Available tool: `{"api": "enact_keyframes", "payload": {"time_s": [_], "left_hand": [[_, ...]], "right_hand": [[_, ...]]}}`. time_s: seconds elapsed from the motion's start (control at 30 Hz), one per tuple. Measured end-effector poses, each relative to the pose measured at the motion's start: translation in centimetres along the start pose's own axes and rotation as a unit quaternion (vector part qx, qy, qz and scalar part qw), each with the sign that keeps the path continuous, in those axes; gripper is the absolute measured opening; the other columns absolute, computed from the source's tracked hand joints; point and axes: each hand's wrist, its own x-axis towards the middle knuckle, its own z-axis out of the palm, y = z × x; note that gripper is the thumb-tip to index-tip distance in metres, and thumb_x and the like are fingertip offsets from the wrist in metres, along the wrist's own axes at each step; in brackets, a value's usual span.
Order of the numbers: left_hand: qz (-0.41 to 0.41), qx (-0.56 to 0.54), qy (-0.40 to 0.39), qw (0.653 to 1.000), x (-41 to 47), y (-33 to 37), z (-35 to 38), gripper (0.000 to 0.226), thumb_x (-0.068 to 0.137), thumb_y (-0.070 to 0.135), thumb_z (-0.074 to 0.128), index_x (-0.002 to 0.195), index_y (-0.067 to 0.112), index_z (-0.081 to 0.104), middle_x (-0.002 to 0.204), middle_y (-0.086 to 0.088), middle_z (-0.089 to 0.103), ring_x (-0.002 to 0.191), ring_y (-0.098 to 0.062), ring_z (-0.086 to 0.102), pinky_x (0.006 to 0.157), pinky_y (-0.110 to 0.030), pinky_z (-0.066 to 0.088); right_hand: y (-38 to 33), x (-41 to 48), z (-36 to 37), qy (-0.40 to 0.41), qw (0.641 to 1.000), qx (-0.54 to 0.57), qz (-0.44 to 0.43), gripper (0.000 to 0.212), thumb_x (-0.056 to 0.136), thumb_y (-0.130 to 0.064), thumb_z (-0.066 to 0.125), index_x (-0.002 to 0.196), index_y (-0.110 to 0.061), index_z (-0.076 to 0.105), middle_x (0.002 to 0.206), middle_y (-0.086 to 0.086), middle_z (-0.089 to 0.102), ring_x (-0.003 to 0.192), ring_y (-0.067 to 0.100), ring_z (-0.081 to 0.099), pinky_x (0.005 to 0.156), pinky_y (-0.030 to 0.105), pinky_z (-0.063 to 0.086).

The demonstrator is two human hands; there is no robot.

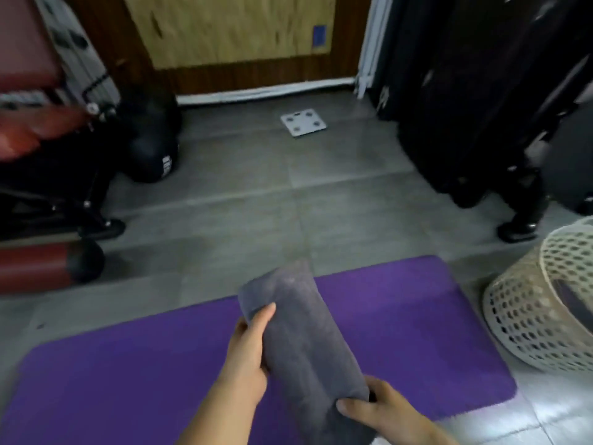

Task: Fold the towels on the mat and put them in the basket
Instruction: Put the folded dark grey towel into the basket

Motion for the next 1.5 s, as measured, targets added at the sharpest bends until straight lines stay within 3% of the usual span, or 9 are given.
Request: {"api": "enact_keyframes", "payload": {"time_s": [0.1, 0.2, 0.4, 0.57, 0.7, 0.87, 1.07, 1.37, 1.5], "left_hand": [[0.047, 0.036, -0.108, 0.992, -4.6, 2.4, 6.8, 0.010, 0.087, 0.014, 0.054, 0.096, 0.012, 0.058, 0.065, 0.004, 0.071, 0.057, -0.006, 0.067, 0.047, -0.016, 0.050], [0.067, 0.072, -0.177, 0.979, -9.1, 2.1, 13.1, 0.016, 0.088, 0.017, 0.053, 0.100, 0.009, 0.059, 0.061, 0.005, 0.070, 0.055, -0.003, 0.066, 0.045, -0.013, 0.049], [-0.006, 0.124, -0.276, 0.953, -16.9, -4.2, 23.2, 0.046, 0.083, 0.033, 0.059, 0.124, 0.012, 0.053, 0.112, -0.008, 0.066, 0.096, -0.017, 0.065, 0.060, -0.022, 0.055], [-0.047, 0.121, -0.330, 0.935, -22.8, -13.6, 31.4, 0.048, 0.084, 0.035, 0.058, 0.124, 0.010, 0.054, 0.114, -0.009, 0.066, 0.094, -0.014, 0.067, 0.059, -0.020, 0.055], [-0.072, 0.150, -0.345, 0.924, -25.8, -19.3, 36.4, 0.037, 0.088, 0.033, 0.052, 0.115, 0.009, 0.060, 0.106, -0.008, 0.068, 0.076, -0.010, 0.069, 0.059, -0.019, 0.054], [-0.108, 0.199, -0.350, 0.909, -25.5, -24.8, 42.6, 0.033, 0.089, 0.040, 0.048, 0.095, 0.012, 0.064, 0.081, -0.002, 0.074, 0.073, -0.010, 0.069, 0.068, -0.027, 0.047], [-0.128, 0.191, -0.320, 0.919, -21.3, -29.7, 52.8, 0.032, 0.090, 0.038, 0.048, 0.097, 0.011, 0.063, 0.073, -0.001, 0.073, 0.064, -0.009, 0.069, 0.056, -0.020, 0.053], [-0.092, 0.267, -0.293, 0.913, -16.7, -35.3, 64.6, 0.028, 0.084, 0.027, 0.062, 0.109, 0.017, 0.057, 0.101, -0.003, 0.065, 0.087, -0.012, 0.060, 0.064, -0.027, 0.047], [-0.052, 0.270, -0.286, 0.918, -14.1, -37.7, 67.2, 0.080, 0.038, 0.040, 0.074, 0.112, 0.021, 0.050, 0.103, 0.002, 0.064, 0.090, -0.012, 0.061, 0.061, -0.021, 0.052]], "right_hand": [[-2.1, -6.0, -1.2, 0.129, 0.988, 0.069, -0.045, 0.058, 0.037, -0.044, 0.081, 0.087, -0.018, 0.066, 0.076, -0.010, 0.072, 0.080, -0.002, 0.064, 0.067, 0.015, 0.048], [-2.6, -11.3, -3.7, 0.216, 0.966, 0.122, -0.073, 0.040, 0.053, -0.030, 0.071, 0.089, -0.015, 0.061, 0.083, -0.004, 0.068, 0.074, 0.000, 0.063, 0.065, 0.015, 0.048], [0.7, -22.0, -11.0, 0.299, 0.930, 0.173, -0.124, 0.038, 0.058, -0.030, 0.068, 0.094, -0.020, 0.058, 0.095, -0.001, 0.066, 0.084, 0.007, 0.060, 0.076, 0.021, 0.049], [7.1, -30.6, -18.4, 0.339, 0.913, 0.181, -0.133, 0.039, 0.060, -0.031, 0.067, 0.096, -0.026, 0.056, 0.100, -0.007, 0.066, 0.090, 0.004, 0.061, 0.083, 0.021, 0.050], [10.8, -35.2, -23.8, 0.305, 0.918, 0.220, -0.125, 0.046, 0.066, -0.040, 0.061, 0.109, -0.024, 0.056, 0.109, -0.011, 0.066, 0.094, -0.004, 0.062, 0.078, 0.013, 0.049], [13.0, -36.6, -31.7, 0.259, 0.942, 0.186, -0.104, 0.104, 0.038, -0.071, 0.075, 0.126, -0.026, 0.044, 0.120, -0.014, 0.058, 0.106, -0.006, 0.055, 0.083, 0.010, 0.047], [14.1, -35.1, -43.2, 0.270, 0.926, 0.249, -0.091, 0.048, 0.074, -0.030, 0.066, 0.118, -0.029, 0.046, 0.107, -0.015, 0.062, 0.080, -0.015, 0.062, 0.065, 0.005, 0.047], [15.5, -32.2, -56.3, 0.274, 0.918, 0.273, -0.091, 0.089, 0.051, -0.034, 0.066, 0.133, -0.040, 0.032, 0.130, -0.013, 0.051, 0.119, 0.004, 0.050, 0.101, 0.028, 0.044], [16.9, -29.8, -62.0, 0.230, 0.928, 0.282, -0.076, 0.080, 0.048, -0.031, 0.070, 0.122, -0.033, 0.042, 0.125, -0.012, 0.054, 0.114, 0.004, 0.054, 0.095, 0.024, 0.048]]}}
